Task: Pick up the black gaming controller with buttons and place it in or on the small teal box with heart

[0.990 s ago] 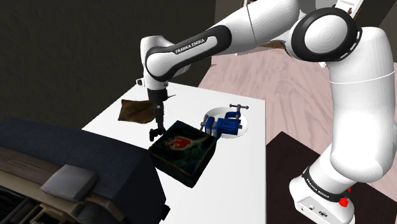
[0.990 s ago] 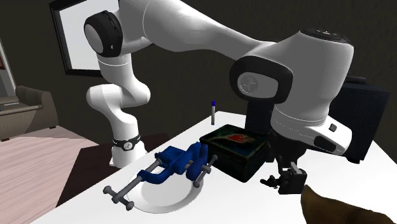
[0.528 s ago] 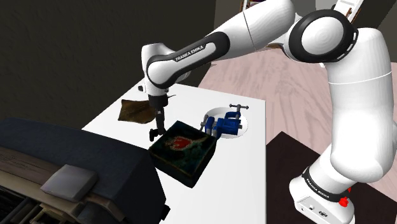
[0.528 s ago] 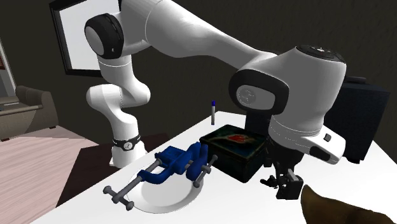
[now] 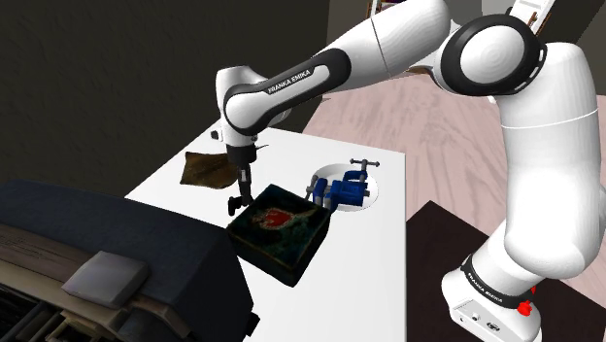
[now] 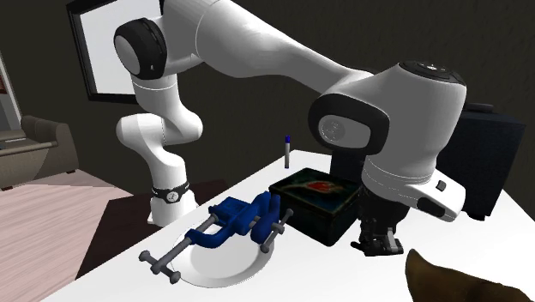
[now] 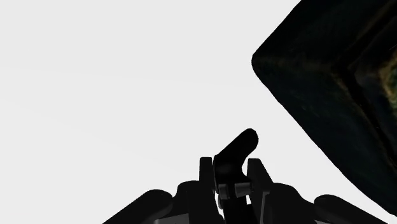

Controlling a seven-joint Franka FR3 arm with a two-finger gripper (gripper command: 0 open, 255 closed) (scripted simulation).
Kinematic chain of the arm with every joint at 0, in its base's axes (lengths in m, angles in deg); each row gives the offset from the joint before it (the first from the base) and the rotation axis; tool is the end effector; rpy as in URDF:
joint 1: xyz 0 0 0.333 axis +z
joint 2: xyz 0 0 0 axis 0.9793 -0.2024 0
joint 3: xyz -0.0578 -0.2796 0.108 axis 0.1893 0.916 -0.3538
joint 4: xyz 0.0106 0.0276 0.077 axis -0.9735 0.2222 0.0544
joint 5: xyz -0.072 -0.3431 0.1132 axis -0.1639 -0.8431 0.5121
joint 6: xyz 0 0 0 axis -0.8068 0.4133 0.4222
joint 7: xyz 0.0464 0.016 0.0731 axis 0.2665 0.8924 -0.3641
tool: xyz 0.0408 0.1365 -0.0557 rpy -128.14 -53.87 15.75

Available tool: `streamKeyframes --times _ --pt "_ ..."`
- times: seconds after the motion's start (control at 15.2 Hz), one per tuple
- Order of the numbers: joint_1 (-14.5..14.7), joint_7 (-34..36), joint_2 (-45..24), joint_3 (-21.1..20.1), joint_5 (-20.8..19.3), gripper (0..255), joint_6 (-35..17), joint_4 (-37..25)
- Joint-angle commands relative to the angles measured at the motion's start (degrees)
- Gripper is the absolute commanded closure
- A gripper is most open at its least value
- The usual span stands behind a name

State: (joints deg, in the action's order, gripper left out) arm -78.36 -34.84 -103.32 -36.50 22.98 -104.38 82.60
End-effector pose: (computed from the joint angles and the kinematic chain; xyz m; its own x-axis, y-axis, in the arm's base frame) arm 0.5552 0.3154 0.2753 0.4625 0.8854 0.0461 0.8557 -0.4321 -0.2848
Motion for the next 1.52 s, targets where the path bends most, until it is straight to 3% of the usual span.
streamKeyframes --times 0.0,0.33,1.45 --pt "0.0 0.0 0.0 0.0 0.0 255 0.0 0.0" --pt "0.0 0.0 0.0 0.0 0.0 255 0.0 0.0" --pt "-0.7 0.8 4.8 -1.7 2.1 255 10.5 -6.3"
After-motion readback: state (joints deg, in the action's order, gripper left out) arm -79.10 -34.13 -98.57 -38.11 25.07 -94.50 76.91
